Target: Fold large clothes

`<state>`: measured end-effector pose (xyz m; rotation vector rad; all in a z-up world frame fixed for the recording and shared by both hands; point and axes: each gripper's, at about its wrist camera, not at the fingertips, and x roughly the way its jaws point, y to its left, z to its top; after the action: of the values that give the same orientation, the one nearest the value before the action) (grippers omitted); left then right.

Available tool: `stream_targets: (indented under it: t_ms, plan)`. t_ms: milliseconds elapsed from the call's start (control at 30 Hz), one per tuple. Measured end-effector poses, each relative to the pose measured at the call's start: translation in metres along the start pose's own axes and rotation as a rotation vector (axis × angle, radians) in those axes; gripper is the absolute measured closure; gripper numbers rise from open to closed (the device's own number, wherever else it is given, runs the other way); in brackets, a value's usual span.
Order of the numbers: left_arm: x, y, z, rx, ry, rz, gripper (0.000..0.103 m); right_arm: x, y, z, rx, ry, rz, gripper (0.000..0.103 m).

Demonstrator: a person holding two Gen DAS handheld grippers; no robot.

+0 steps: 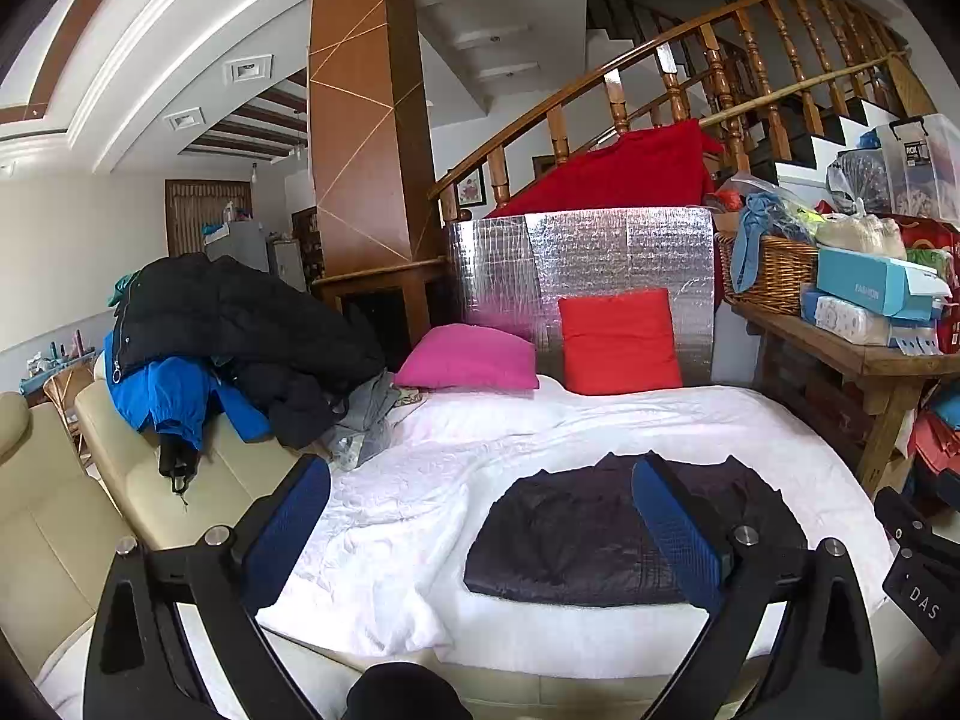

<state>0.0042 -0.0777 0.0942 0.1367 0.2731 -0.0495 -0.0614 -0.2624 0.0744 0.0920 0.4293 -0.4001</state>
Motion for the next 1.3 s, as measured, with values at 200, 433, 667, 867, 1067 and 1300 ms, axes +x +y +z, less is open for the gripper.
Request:
stream_targets:
  t_ms: [200,433,667,867,1067,1300]
  plan:
    - [0.0006,0.002,-0.0002,-0.003,0.0,0.0,0.003,0.0001,0.0049,0.0009,-0.011,0.0,0.004,0.029]
    - [0.0005,0.0026,-0.0004,-0.006,0.001,0.001,0.003,-0.0004,0.0083,0.0015,-0.013,0.0,0.004,0.029]
    - [-0.0011,0.0038,0.0003,-0.01,-0.003,0.001,0.002,-0.0044,0.0088,0.004,-0.012,-0.012,0.005,0.029]
    - [-0.0023,0.0041,0.0012,-0.01,-0.009,0.0,0.002,-0.0048,0.0079,0.0051,-0.012,-0.016,0.006,0.029]
    - [-0.0026,0.0049,0.0015,-0.01,-0.008,0.0,0.002,-0.0059,0.0093,0.0055,-0.01,-0.017,0.004,0.029]
    - [-0.0018,0.0065,0.0011,-0.011,-0.003,-0.002,0.002,-0.0091,0.0106,0.0075,-0.008,-0.02,0.0,0.029]
